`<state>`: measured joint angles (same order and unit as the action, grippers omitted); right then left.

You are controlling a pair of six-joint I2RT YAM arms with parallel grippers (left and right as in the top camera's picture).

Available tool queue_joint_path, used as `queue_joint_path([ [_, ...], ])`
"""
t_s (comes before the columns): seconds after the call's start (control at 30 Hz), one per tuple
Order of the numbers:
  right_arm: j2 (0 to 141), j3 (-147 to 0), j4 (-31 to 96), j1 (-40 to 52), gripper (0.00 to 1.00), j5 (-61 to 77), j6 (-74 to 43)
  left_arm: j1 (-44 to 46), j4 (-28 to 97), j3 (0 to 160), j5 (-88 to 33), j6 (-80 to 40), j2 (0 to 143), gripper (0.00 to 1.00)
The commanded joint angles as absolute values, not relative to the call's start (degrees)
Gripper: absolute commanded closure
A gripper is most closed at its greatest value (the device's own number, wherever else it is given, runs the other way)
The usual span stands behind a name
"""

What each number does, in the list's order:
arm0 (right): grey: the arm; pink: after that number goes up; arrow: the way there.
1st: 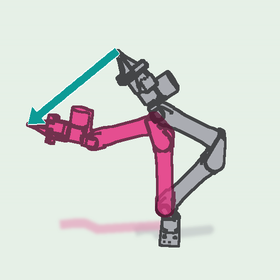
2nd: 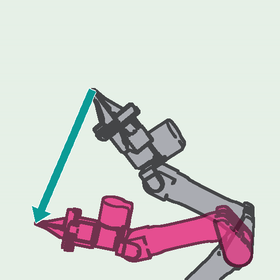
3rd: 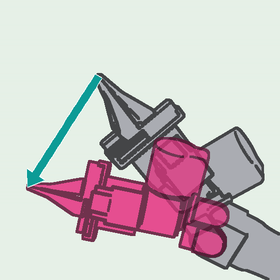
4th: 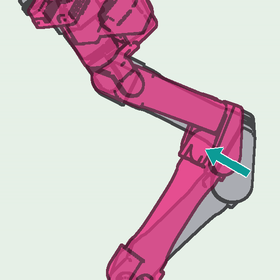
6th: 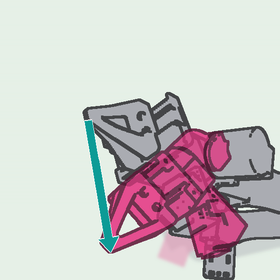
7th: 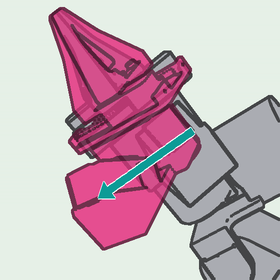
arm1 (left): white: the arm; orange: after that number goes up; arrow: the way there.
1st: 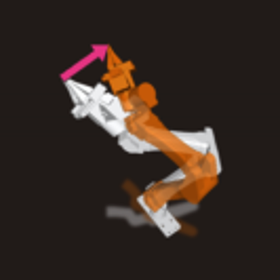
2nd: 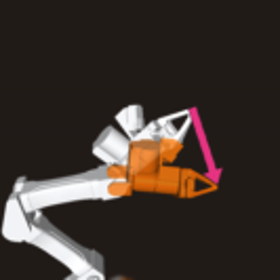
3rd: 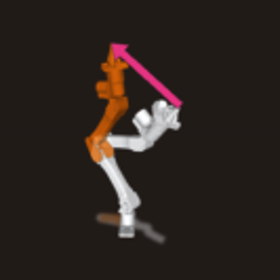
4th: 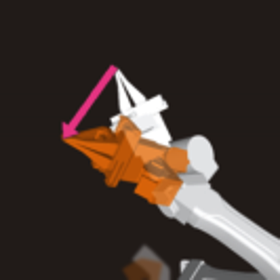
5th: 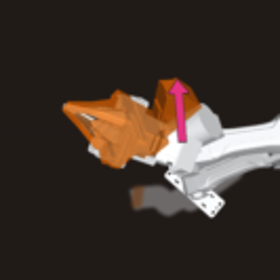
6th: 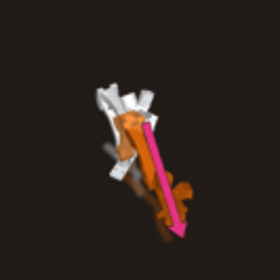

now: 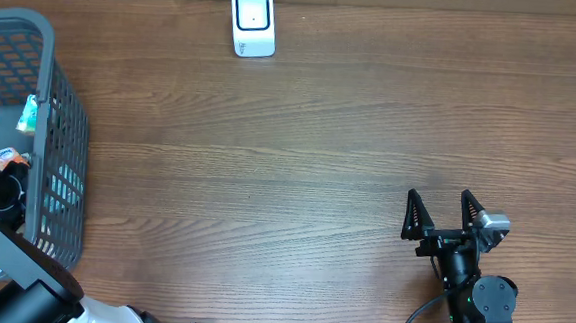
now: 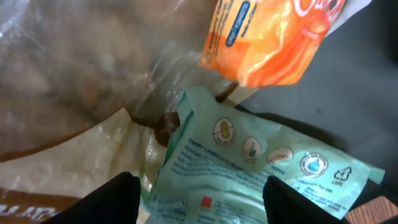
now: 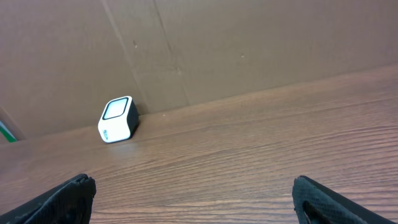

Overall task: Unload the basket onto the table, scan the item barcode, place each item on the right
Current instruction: 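Grasp the mint-green wipes pack with the left gripper and lift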

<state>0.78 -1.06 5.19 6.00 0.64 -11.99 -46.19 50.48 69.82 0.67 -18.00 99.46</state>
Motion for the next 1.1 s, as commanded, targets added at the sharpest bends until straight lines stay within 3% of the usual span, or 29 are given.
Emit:
queue_joint_path([
  [0.0, 0.2, -0.4, 4.8, 5.8, 0.0, 0.6, -11.9, -46.6, 49.1, 68.4, 0.6, -17.1, 99.7, 0.32],
  [0.67, 0.2, -0.4, 4.8, 5.8, 0.0, 0.6, -11.9, -46.5, 40.4, 60.6, 1.9, -17.1, 99.9, 0.35],
  [0.73, 0.2, -0.4, 4.8, 5.8, 0.0, 0.6, -11.9, -46.5, 39.9, 59.9, 1.9, -17.1, 100.1, 0.43],
  [0.77, 0.2, -0.4, 4.8, 5.8, 0.0, 0.6, -11.9, -46.5, 39.7, 59.8, 1.9, -17.1, 100.1, 0.57],
  [0.83, 0.2, -0.4, 4.8, 5.8, 0.0, 0.6, -11.9, -46.5, 39.7, 59.8, 1.9, -17.1, 100.1, 0.96],
  [1.07, 0.2, -0.4, 4.8, 5.8, 0.0, 0.6, -11.9, -46.5, 44.0, 63.6, 0.0, -17.3, 97.8, 0.96],
])
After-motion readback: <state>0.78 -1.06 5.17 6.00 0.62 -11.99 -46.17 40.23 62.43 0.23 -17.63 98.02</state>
